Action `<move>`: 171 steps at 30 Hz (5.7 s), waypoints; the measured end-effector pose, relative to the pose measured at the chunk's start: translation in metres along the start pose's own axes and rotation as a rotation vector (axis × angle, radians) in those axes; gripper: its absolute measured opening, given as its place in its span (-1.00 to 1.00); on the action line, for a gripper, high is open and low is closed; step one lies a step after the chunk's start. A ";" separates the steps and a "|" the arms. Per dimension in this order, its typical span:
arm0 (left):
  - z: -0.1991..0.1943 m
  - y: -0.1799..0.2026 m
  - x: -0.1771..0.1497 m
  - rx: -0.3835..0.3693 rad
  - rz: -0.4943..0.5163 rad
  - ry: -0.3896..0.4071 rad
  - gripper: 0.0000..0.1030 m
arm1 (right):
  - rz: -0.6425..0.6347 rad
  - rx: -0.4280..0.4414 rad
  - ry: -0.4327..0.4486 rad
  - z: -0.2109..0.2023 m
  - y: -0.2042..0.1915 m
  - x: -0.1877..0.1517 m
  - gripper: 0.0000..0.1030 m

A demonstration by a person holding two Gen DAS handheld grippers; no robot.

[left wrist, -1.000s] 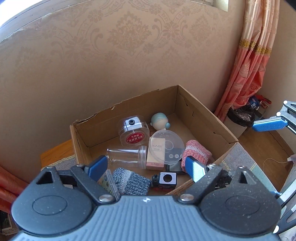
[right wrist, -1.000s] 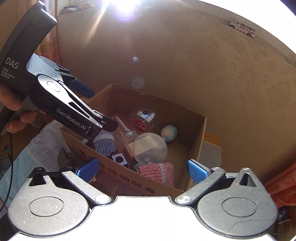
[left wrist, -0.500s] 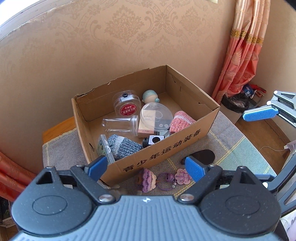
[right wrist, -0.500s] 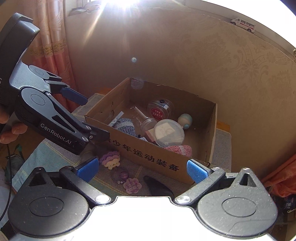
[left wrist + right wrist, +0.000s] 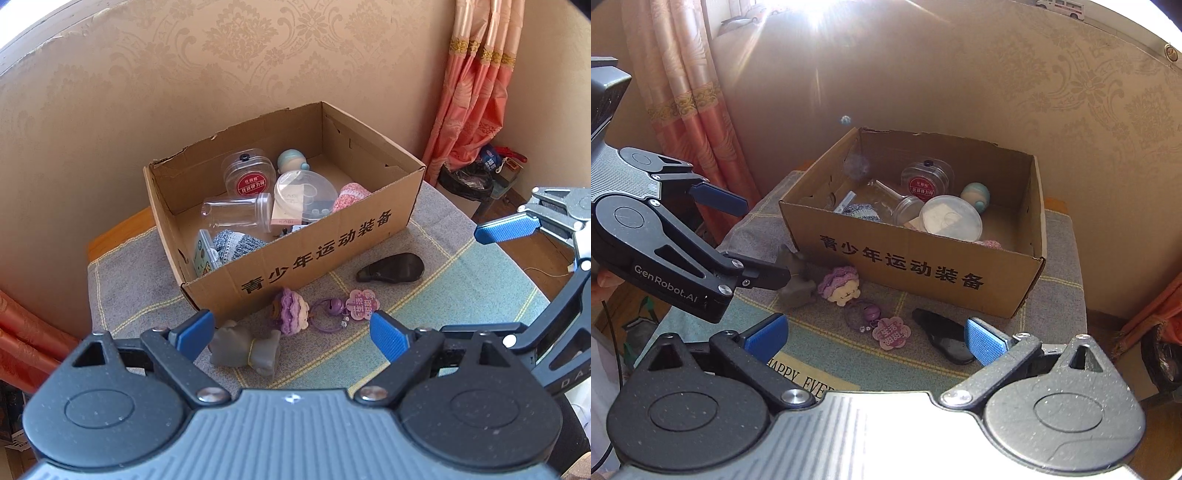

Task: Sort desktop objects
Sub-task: 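Withdraw both tools from the box back toward the table, then grasp the grey cat figurine with the left tool while the right tool grasps the black oval case, then carry the cat figurine and black case over the box and release both inside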

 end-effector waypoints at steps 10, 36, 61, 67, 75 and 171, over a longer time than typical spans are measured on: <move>0.011 -0.013 -0.038 -0.032 -0.045 -0.010 0.81 | 0.095 -0.013 0.000 0.003 0.000 -0.022 1.00; 0.070 -0.028 -0.066 -0.104 0.001 0.036 0.86 | 0.325 -0.132 0.001 0.018 0.010 -0.088 0.99; 0.110 -0.049 -0.055 -0.100 0.048 0.068 0.62 | 0.346 -0.119 -0.066 0.046 0.016 -0.095 1.00; 0.112 -0.054 -0.055 -0.095 0.005 0.072 0.42 | 0.333 -0.141 -0.065 0.047 0.018 -0.093 1.00; 0.105 -0.056 -0.056 -0.118 -0.033 0.054 0.40 | 0.296 -0.204 -0.065 0.054 0.028 -0.082 1.00; -0.007 -0.045 0.033 -0.202 -0.025 0.097 0.40 | 0.174 -0.069 -0.080 0.032 0.061 0.075 0.80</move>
Point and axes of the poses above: each gripper's, at about its wrist camera, not at the fingertips, and z roughly the way its jaws point, y to its right, x to its top, the point moved 8 cm from there along z, roughly the way its jaws point, and after that the axes turned 2 degrees about -y, right-handed, at the moved point
